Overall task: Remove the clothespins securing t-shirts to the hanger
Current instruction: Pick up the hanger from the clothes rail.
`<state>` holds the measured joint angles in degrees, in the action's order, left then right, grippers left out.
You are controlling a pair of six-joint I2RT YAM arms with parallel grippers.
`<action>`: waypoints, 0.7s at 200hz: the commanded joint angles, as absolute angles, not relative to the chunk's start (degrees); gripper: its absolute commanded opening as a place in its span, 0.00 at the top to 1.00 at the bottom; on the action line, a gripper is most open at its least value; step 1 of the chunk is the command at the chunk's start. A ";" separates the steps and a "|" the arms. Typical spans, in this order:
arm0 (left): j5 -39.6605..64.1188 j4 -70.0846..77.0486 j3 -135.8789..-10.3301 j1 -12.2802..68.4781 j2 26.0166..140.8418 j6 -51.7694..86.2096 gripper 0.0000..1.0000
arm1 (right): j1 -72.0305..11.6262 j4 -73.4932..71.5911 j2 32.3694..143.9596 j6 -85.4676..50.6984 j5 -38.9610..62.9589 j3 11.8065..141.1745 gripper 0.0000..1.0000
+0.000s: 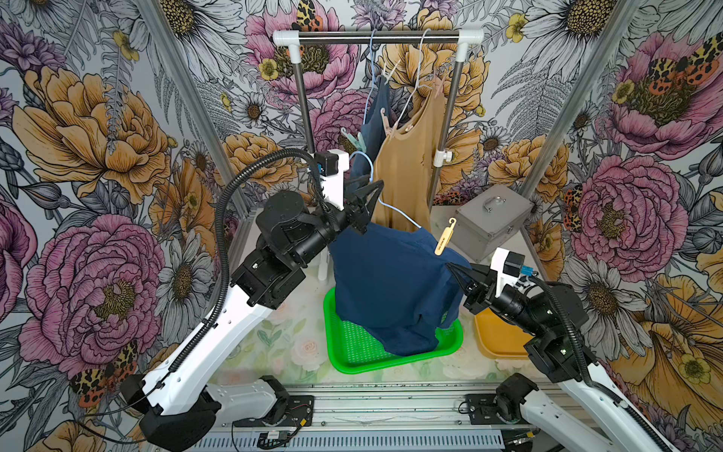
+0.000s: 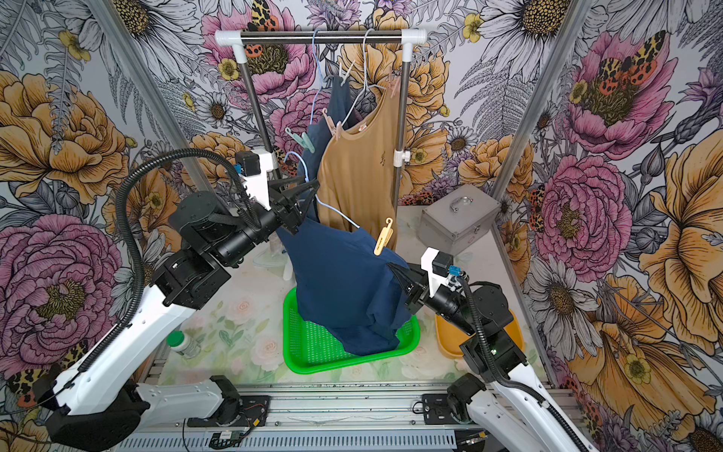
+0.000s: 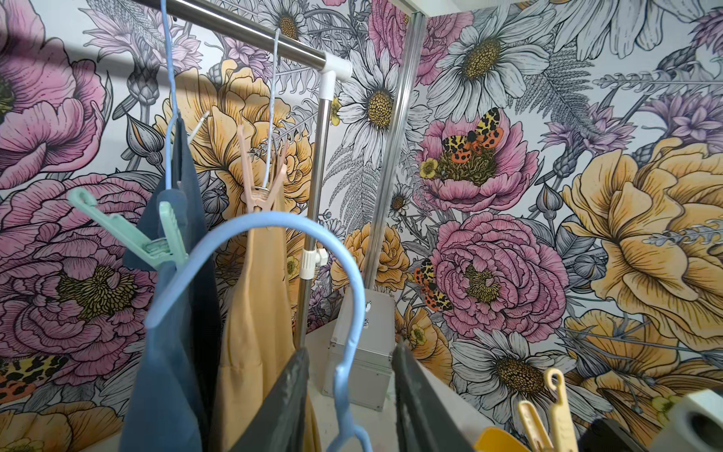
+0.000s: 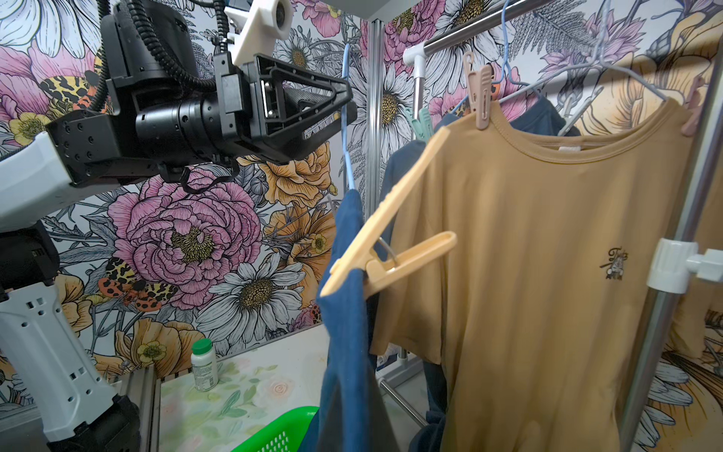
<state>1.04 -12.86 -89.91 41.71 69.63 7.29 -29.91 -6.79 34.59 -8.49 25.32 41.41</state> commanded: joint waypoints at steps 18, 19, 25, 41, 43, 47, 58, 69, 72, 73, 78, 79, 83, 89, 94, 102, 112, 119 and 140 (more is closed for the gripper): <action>2.91 -11.10 -91.16 41.13 70.05 8.13 0.74 | -29.47 -11.43 34.48 -6.95 25.31 42.85 1.00; 2.86 -11.09 -91.15 41.13 70.05 8.20 0.75 | -29.46 -11.43 34.47 -6.95 25.31 42.87 1.00; 2.81 -11.07 -91.10 41.13 70.07 8.31 0.77 | -29.48 -11.10 34.56 -6.71 25.36 42.98 1.00; 2.57 -11.07 -91.05 41.15 70.02 8.65 0.84 | -29.49 -10.38 34.68 -6.24 25.51 43.23 1.00; 2.38 -11.07 -90.99 41.18 69.98 8.67 0.85 | -29.50 -10.33 34.66 -6.20 25.43 43.24 1.00; 2.37 -11.07 -90.94 41.14 69.99 8.70 0.87 | -29.50 -10.14 34.67 -6.01 25.40 43.32 1.00; 2.19 -11.29 -90.92 41.13 69.96 8.61 0.94 | -29.47 -8.84 34.72 -5.46 25.41 43.76 1.00; 2.24 -11.16 -90.80 41.13 69.81 8.29 0.98 | -29.45 -7.28 34.80 -5.07 25.28 44.25 1.00; 2.37 -11.22 -90.72 41.15 69.79 8.19 0.99 | -29.44 -6.83 34.85 -4.82 25.23 44.33 1.00; 2.37 -11.23 -90.71 41.19 69.79 8.14 0.99 | -29.49 -6.58 34.83 -4.74 25.23 44.45 1.00; 2.50 -11.24 -90.61 41.14 69.74 7.86 1.00 | -29.50 -5.47 34.88 -4.47 25.20 44.79 1.00; 2.52 -11.20 -90.57 41.14 69.68 7.80 1.00 | -29.47 -5.33 34.88 -4.34 25.13 44.85 1.00; 2.66 -11.16 -90.46 41.19 69.55 7.54 1.00 | -29.45 -4.47 34.88 -4.12 24.91 45.14 1.00; 2.81 -11.29 -90.22 41.18 69.41 7.06 1.00 | -29.47 -3.03 34.77 -3.71 24.48 45.50 0.89; 2.92 -11.45 -90.11 41.09 69.29 6.58 1.00 | -29.45 -1.81 34.70 -3.26 24.24 45.94 0.77; 3.20 -11.77 -89.77 41.05 69.00 5.51 1.00 | -29.45 0.29 34.50 -2.76 23.72 46.65 0.57; 3.53 -11.80 -89.07 40.67 68.44 4.49 1.00 | -29.48 2.45 34.24 -2.43 22.94 47.43 0.36; 4.13 -11.57 -88.29 40.19 68.03 3.86 1.00 | -29.52 3.66 33.95 -2.20 22.76 47.74 0.26; 5.89 -9.52 -85.05 38.54 66.24 2.75 1.00 | -29.37 10.26 33.66 -0.83 21.22 50.36 0.03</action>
<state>3.38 -12.56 -87.90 40.53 69.01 5.54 -29.74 2.11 34.57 -3.49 23.46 46.65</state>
